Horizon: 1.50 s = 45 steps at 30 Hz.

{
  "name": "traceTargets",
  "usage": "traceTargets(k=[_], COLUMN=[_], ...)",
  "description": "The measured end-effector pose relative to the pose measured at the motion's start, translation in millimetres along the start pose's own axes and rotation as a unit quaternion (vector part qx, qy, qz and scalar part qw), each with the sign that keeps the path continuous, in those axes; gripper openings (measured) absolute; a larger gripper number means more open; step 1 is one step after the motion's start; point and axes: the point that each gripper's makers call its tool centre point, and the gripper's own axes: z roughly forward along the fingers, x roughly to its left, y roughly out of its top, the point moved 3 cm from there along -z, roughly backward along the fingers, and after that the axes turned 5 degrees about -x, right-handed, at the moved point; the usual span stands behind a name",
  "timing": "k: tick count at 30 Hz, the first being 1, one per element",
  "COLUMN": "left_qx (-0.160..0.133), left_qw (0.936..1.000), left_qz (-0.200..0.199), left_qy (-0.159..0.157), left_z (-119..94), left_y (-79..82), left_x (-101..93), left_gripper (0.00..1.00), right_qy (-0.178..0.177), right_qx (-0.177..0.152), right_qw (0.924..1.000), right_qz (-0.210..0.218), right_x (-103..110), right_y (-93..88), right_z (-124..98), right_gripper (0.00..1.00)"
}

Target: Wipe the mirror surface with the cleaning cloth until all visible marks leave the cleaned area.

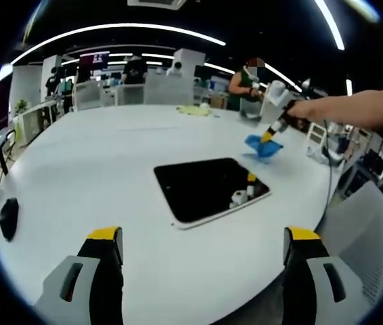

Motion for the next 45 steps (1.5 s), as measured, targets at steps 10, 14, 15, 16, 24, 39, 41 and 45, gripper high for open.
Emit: traceTargets(k=[10,14,15,16,24,39,41,45], left_qx=[-0.005,-0.005,-0.006,-0.006,-0.005,-0.003,-0.001,0.0], left_qw=[1.0,1.0,1.0,1.0,1.0,1.0,1.0,1.0], left_qz=[-0.002,-0.002,-0.001,-0.002,0.006,0.006,0.005,0.006], left_qy=[0.001,0.0,0.001,0.001,0.003,0.002,0.001,0.001], left_z=[0,0,0,-1,-1,-1,0,0], left_y=[1.3,1.8,2.0,2.0,1.5,0.8,0.3,0.0], left_x=[0.6,-0.1,-0.2,-0.2,0.3,0.9,1.0,0.6], left_gripper=[0.99,0.99,0.99,0.99,0.99,0.99,0.99,0.99], right_qy=[0.004,0.006,0.006,0.007,0.01,0.024,0.027,0.032], right_qx=[0.003,0.003,0.004,0.004,0.009,0.013,0.012,0.011], right_qw=[0.9999,0.9999,0.9999,0.9998,0.9998,0.9994,0.9993,0.9991], right_qz=[0.013,0.016,0.016,0.016,0.016,0.021,0.022,0.026], right_x=[1,0,1,3,9,30,34,42], right_y=[-0.8,1.0,1.4,1.7,3.2,7.7,10.4,15.7], right_z=[-2,1,1,1,8,14,13,16], right_gripper=[0.0,0.0,0.0,0.0,0.0,0.0,0.0,0.0])
